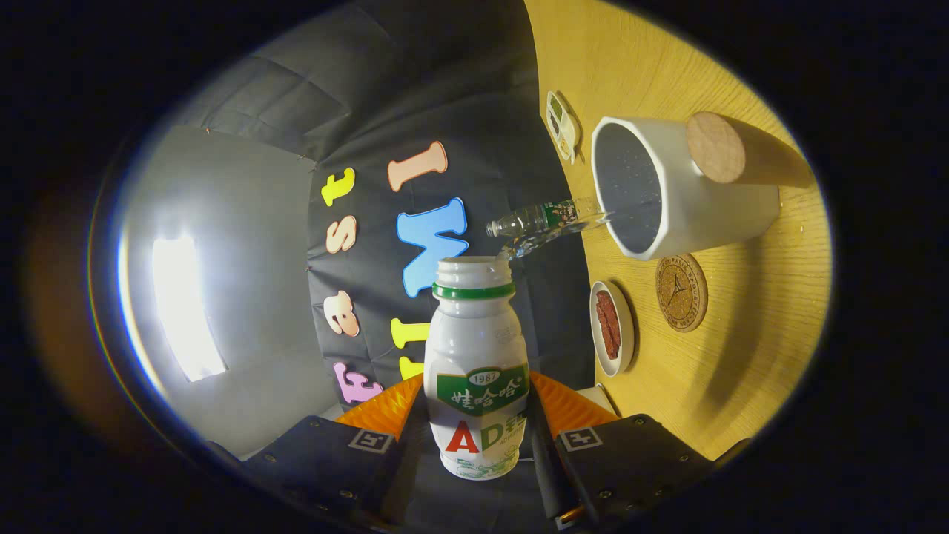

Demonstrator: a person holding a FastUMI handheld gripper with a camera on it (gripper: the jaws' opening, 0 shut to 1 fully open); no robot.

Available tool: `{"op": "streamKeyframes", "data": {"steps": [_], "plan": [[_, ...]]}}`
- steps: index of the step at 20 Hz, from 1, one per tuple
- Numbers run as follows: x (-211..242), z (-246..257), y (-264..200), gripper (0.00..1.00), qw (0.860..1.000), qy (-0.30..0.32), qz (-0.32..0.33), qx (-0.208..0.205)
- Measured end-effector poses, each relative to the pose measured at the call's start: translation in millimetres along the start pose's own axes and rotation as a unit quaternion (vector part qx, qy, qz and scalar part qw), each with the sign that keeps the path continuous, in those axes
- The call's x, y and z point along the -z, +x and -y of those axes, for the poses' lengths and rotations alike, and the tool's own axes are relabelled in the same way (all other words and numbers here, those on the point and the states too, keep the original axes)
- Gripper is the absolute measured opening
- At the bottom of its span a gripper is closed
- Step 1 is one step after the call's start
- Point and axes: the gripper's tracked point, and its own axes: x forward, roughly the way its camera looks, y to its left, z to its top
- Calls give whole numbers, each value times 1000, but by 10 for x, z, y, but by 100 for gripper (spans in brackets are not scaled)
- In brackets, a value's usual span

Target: Take the bottle from table, then pour the juice into the cup, finally place the bottle on the coaster

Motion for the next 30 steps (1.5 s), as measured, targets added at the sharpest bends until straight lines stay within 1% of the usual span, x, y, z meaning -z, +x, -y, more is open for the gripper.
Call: {"op": "streamKeyframes", "data": {"steps": [30], "plan": [[-14,-53,7,66,999,43,17,-10]]}}
